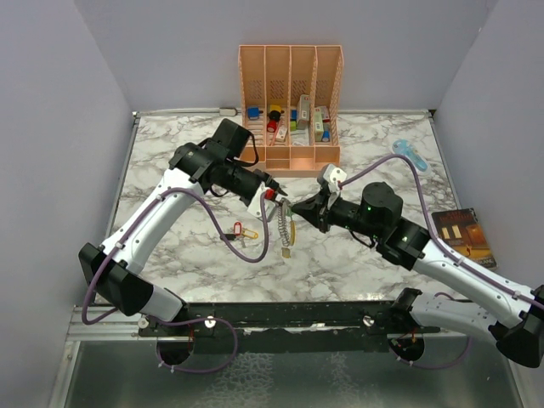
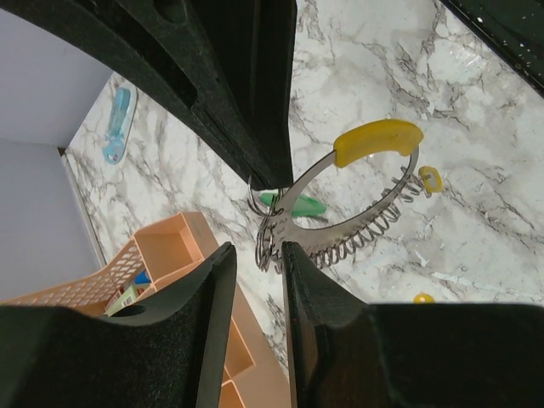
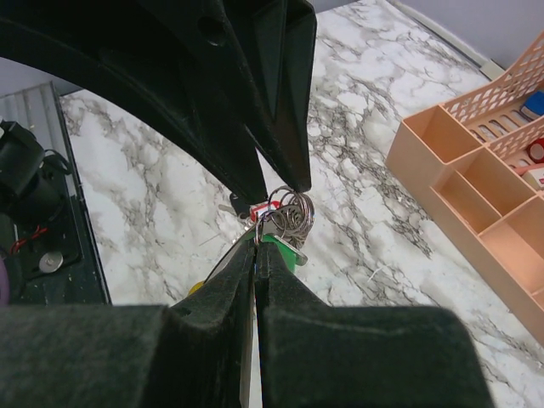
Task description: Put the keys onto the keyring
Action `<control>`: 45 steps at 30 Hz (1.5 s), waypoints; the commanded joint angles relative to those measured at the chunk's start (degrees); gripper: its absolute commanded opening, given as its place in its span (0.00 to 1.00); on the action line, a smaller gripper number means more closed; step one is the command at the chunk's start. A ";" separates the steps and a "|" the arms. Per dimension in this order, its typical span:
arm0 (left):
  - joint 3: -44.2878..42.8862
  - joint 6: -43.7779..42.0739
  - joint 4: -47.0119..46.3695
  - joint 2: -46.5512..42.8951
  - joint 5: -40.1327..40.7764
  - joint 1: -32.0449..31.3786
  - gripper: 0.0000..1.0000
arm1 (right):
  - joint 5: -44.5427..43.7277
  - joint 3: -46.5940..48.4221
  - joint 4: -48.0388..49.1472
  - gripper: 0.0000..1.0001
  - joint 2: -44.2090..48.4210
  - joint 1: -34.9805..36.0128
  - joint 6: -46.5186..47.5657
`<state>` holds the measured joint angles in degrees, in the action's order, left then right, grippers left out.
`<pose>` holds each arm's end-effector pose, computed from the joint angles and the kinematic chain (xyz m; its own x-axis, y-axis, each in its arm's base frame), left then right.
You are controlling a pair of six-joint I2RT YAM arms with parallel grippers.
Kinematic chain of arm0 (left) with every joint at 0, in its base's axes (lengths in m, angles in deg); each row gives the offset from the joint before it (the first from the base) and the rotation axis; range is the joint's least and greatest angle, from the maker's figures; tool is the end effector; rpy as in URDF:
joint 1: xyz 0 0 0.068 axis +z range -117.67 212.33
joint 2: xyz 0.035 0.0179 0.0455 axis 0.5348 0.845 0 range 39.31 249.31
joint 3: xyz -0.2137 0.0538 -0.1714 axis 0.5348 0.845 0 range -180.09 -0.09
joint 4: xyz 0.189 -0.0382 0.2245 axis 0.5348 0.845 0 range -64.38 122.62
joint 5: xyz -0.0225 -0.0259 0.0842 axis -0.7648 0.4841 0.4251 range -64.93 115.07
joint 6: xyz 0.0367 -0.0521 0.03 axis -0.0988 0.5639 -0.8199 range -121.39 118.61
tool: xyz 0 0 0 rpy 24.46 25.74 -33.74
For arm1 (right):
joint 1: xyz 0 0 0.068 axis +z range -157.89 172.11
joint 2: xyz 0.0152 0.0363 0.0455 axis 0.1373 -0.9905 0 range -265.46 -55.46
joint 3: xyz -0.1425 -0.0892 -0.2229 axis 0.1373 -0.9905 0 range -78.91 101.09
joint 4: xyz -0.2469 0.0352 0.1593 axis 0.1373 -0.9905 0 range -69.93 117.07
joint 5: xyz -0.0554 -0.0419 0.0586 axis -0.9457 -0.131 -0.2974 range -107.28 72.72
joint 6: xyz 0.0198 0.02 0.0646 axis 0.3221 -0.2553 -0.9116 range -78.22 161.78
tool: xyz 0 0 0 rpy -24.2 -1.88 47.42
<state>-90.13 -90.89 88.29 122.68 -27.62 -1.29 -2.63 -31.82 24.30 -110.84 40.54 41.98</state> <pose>0.2429 -0.2167 0.3842 0.6998 0.2626 -0.6643 0.6966 -0.4567 0.5534 0.1755 0.2197 0.3299 -0.1241 -0.1451 -0.9816 -0.8890 0.4556 0.0450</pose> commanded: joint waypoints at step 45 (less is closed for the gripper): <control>7.69 14.34 -14.85 -2.71 -3.75 -1.44 0.00 | -2.18 -9.32 18.07 0.02 3.83 0.39 -9.04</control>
<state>-82.13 -81.84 78.41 121.44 -29.59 -2.80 -4.42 -38.75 36.65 -108.28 40.51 35.36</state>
